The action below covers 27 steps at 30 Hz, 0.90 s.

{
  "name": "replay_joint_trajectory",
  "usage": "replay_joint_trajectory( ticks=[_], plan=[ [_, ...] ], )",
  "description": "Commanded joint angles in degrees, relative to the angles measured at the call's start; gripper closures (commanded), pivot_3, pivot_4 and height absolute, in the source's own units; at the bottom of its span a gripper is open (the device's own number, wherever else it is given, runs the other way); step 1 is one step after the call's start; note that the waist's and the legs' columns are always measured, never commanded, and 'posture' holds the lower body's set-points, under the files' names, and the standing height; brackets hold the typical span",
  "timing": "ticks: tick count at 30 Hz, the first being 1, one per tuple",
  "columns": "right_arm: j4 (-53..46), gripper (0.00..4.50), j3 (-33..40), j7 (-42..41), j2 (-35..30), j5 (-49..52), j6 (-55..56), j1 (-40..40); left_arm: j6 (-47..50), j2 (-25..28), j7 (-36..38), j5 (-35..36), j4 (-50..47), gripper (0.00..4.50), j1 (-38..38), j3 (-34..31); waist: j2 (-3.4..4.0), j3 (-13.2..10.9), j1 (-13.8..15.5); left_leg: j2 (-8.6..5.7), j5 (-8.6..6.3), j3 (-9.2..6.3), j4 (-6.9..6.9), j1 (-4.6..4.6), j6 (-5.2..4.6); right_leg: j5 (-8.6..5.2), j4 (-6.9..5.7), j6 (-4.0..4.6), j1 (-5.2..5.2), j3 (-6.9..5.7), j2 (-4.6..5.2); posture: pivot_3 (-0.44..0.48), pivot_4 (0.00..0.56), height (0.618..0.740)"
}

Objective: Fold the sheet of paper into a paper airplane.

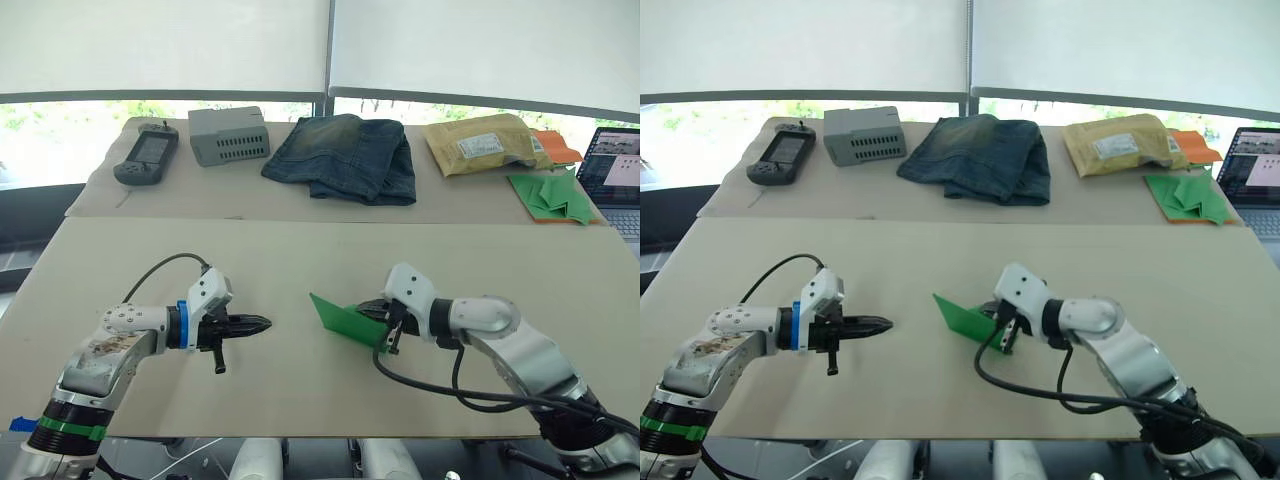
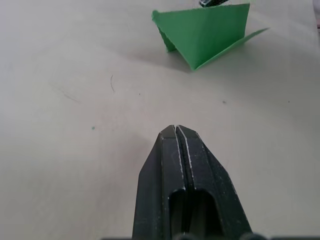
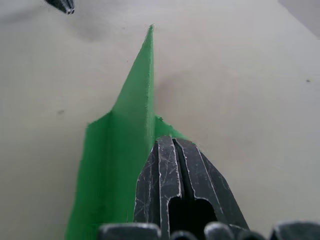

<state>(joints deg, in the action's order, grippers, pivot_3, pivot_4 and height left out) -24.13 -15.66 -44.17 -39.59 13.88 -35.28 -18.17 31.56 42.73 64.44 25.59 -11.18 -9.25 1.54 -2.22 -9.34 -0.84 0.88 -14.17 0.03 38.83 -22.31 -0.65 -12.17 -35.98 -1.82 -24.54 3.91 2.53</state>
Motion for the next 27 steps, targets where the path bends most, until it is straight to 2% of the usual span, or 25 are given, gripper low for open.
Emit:
replay_joint_trajectory(
  ticks=[1, 4, 7, 11, 17, 25, 27],
  plan=[
    [-2.1, 4.45, 4.1, -3.2, -1.0, 2.2, 3.0, -2.0, 0.1, -0.2, -0.2, 1.0, -1.4, 4.5, -1.2, -0.1, 0.0, 0.0, 0.0, 0.0, 0.0, 0.0, 0.0, 0.0, 0.0, 0.0, 0.0, 0.0, 0.0, 0.0, 0.0, 0.0, 0.15, 0.728],
    [-4.0, 4.45, 8.0, -3.9, -1.5, 6.2, -2.1, -5.0, -0.4, -0.3, 0.0, 0.9, -0.5, 4.5, -1.6, 0.3, 0.03, -0.1, 0.0, 0.01, 0.0, -0.01, -0.01, 0.01, 0.0, 0.0, -0.01, 0.0, 0.0, -0.01, -0.02, 0.0, 0.15, 0.728],
    [-6.7, 3.64, 8.7, -5.1, -2.9, 10.1, -9.0, -6.6, -0.9, -0.5, 0.1, 0.5, 0.3, 4.5, -2.1, 0.7, 0.06, -0.1, -0.1, 0.01, 0.0, -0.01, 0.01, 0.01, 0.0, 0.02, -0.04, 0.0, 0.0, 0.0, -0.01, 0.0, 0.15, 0.728],
    [-9.1, 2.25, 4.2, -1.2, -3.1, 9.0, -17.4, -7.5, -2.6, -0.2, 0.4, -1.9, 1.4, 4.5, -3.0, 3.2, 0.06, -0.1, 0.0, 0.02, -0.01, -0.05, -0.04, 0.01, -0.02, -0.01, -0.01, 0.05, 0.01, -0.02, -0.02, 0.0, 0.15, 0.728],
    [-9.4, 2.25, -3.0, 1.4, -2.8, 7.3, -25.0, -10.0, -4.3, 0.4, 1.5, -4.0, 2.4, 4.5, -4.3, 5.4, 0.05, -0.2, -0.1, 0.0, -0.01, -0.01, 0.02, -0.03, -0.01, 0.01, -0.02, 0.01, -0.02, 0.01, 0.02, 0.0, 0.15, 0.728],
    [-7.8, 2.25, -7.1, 3.7, -0.8, 6.7, -29.2, -12.1, -4.0, -0.5, 1.3, -3.9, 2.6, 4.5, -4.6, 5.4, 0.05, -0.2, -0.1, 0.0, -0.01, -0.03, -0.01, -0.09, -0.02, 0.01, -0.01, 0.02, -0.09, 0.0, 0.0, 0.0, 0.15, 0.728],
    [-7.4, 2.78, -7.5, 4.1, -0.5, 6.5, -29.3, -12.1, -4.1, -0.5, 1.1, -4.0, 2.7, 4.5, -4.5, 5.5, 0.05, -0.2, -0.1, 0.0, -0.01, -0.03, 0.0, -0.13, -0.02, 0.01, -0.01, 0.02, -0.12, 0.0, 0.01, 0.0, 0.15, 0.728]
  ],
)
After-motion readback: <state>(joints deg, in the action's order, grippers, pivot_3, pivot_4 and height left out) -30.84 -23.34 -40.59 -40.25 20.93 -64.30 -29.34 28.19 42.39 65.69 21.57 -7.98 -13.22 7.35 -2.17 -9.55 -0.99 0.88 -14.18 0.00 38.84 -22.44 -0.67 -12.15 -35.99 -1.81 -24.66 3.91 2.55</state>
